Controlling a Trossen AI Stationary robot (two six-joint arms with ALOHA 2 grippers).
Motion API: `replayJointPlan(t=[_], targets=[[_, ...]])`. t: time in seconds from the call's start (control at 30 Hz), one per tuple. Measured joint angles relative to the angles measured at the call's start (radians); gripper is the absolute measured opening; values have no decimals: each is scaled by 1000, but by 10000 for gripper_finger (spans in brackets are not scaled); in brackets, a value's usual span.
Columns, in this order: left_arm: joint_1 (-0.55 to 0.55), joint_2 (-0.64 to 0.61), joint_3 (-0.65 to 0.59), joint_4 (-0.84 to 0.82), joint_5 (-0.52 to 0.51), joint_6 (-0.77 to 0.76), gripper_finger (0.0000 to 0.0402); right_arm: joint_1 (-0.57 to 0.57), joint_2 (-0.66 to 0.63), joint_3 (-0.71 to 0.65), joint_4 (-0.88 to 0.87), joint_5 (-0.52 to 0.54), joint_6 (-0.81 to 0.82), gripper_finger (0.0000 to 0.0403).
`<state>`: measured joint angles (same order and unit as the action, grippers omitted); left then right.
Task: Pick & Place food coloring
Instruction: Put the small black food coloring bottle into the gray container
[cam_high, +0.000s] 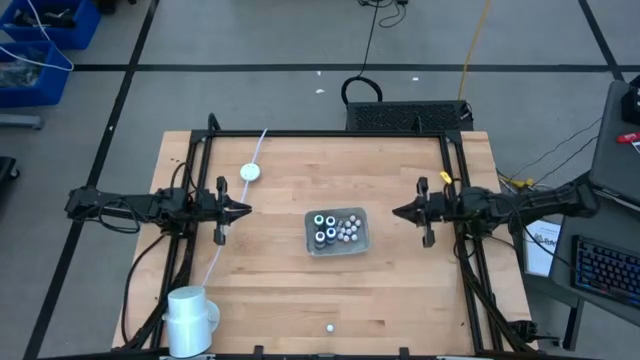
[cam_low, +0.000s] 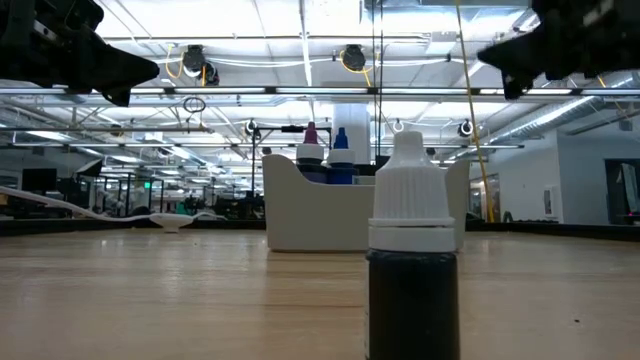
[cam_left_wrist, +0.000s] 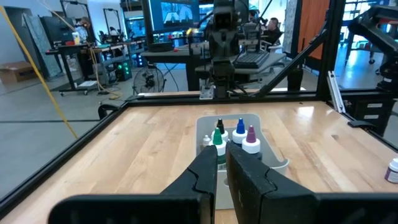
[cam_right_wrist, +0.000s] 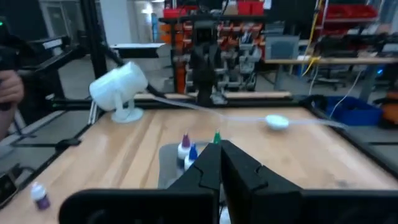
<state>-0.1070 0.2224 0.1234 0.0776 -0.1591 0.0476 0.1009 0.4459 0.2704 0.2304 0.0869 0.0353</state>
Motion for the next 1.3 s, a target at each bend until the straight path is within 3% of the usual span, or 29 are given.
replayJointPlan(t=[0.17, 0.53, 0.7, 0.83, 0.93, 1.3], targets=[[0, 0, 0, 1, 0, 23, 42, -25, -85, -69, 4, -63, 16, 1], [0, 0, 0, 10, -1, -2, 42, -26, -276, -158, 8, -64, -71, 1], [0, 69, 5, 74, 1, -57, 42, -26, -293, -222, 134, -63, -86, 1], [-11, 254, 99, 82, 4, -73, 42, -26, -293, -252, 148, -63, -111, 2], [-40, 458, 229, 66, 2, -76, 42, -26, -294, -251, 156, -61, -124, 1], [-261, 1281, 892, -224, 3, 11, 42, -26, -293, -253, 131, -62, -126, 1]])
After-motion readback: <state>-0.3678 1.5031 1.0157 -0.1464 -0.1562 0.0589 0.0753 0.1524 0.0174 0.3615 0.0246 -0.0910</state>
